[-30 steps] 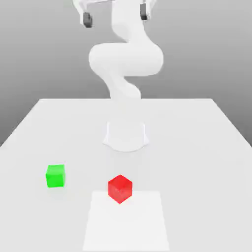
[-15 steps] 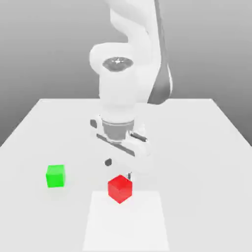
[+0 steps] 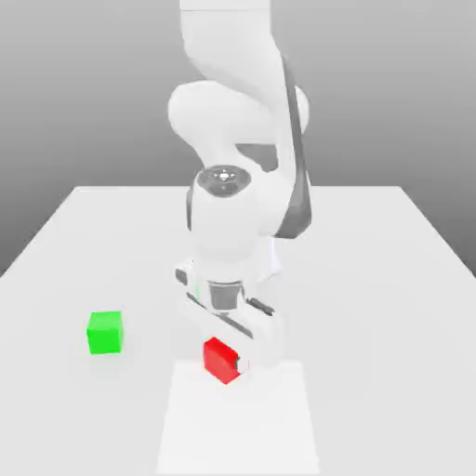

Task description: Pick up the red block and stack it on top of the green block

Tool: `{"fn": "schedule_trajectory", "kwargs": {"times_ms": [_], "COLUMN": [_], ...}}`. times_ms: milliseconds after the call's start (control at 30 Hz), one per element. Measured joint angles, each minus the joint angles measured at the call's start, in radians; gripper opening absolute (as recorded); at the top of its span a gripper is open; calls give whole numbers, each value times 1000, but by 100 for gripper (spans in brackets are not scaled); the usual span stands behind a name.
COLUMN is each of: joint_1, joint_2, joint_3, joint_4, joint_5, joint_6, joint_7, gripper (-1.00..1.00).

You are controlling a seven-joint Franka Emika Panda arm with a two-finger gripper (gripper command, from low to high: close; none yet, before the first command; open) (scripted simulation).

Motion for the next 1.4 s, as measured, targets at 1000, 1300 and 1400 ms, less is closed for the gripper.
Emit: {"fn": "schedule_trajectory", "kwargs": {"times_ms": [1000,1300,1400], "joint_1": [-343,-273,-254], "joint_2": [-447,-328,-271], "joint_3": [-356,-410,-418], "joint_4": [-11,4,4], "joint_5": [-116,-1,43], "joint_6": [-431,-330,-274], "joint_7": [-747,-853,-884], "gripper": [-100,-100,-100]}}
